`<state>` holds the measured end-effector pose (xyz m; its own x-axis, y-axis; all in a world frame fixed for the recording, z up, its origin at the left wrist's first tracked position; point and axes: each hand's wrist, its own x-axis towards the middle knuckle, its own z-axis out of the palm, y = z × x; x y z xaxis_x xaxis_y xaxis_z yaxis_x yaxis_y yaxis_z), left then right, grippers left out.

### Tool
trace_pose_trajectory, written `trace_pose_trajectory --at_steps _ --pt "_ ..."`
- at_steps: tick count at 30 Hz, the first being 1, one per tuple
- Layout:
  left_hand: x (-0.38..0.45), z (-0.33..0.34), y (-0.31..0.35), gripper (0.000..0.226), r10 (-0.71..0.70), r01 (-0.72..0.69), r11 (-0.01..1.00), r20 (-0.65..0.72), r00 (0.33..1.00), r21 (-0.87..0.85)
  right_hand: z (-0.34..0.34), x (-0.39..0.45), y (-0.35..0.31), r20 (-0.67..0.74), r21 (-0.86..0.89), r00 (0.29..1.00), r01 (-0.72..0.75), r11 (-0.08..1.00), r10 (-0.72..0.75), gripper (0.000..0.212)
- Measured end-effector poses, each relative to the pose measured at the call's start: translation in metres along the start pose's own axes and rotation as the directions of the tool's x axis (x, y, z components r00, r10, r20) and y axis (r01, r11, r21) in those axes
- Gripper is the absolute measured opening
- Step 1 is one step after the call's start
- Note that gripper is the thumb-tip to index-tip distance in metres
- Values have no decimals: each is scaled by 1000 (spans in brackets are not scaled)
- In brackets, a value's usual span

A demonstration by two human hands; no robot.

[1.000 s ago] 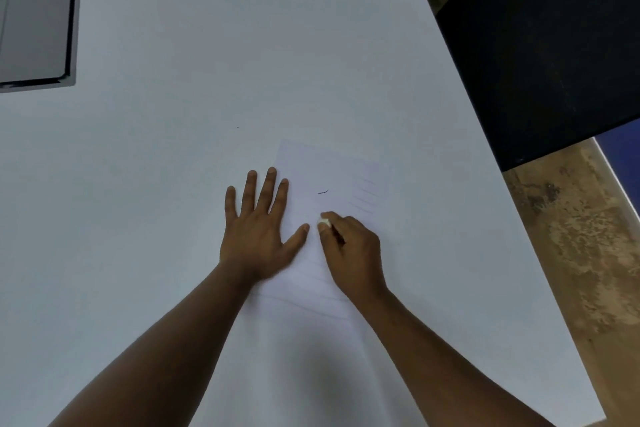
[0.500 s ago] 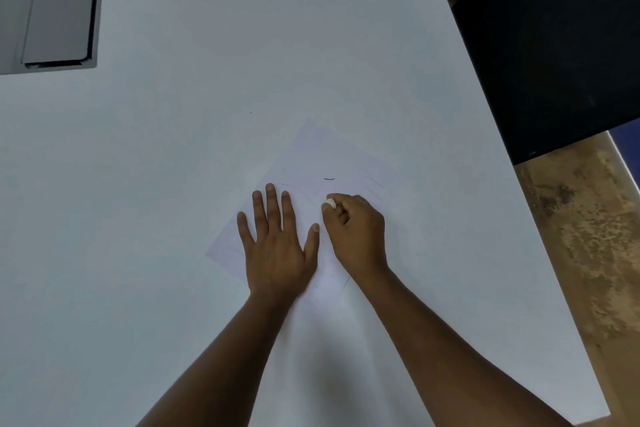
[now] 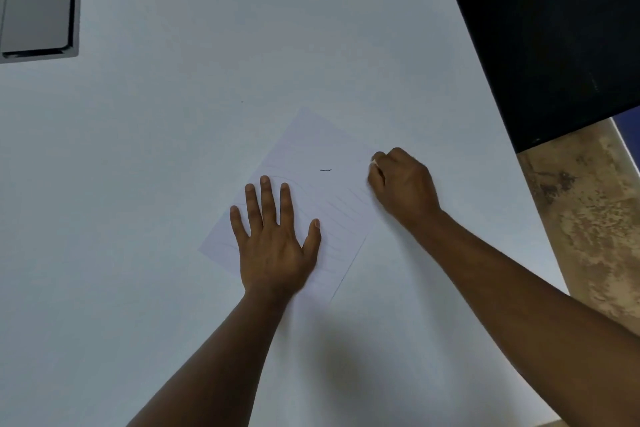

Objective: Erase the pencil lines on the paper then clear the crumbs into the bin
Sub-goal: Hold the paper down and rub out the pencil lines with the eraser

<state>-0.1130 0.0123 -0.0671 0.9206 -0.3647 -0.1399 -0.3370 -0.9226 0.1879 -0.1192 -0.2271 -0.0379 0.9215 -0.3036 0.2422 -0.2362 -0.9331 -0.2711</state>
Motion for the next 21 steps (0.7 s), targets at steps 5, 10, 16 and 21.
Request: trace_pose_trajectory --at_steps 5,10,16,21 --pt "0 2 0 81 8 -8 1000 -27 1000 -6 2 -27 -38 80 169 989 112 979 -127 26" --pt "-2 2 0 82 10 -9 1000 -27 1000 14 13 -39 -44 94 79 946 305 949 -311 23" --pt "-1 1 1 80 3 -3 1000 -19 1000 9 -2 -9 7 47 -1 996 71 997 -71 30" --pt "-1 2 0 81 -3 3 1000 -32 999 3 -17 -9 -10 64 228 998 -24 973 10 34"
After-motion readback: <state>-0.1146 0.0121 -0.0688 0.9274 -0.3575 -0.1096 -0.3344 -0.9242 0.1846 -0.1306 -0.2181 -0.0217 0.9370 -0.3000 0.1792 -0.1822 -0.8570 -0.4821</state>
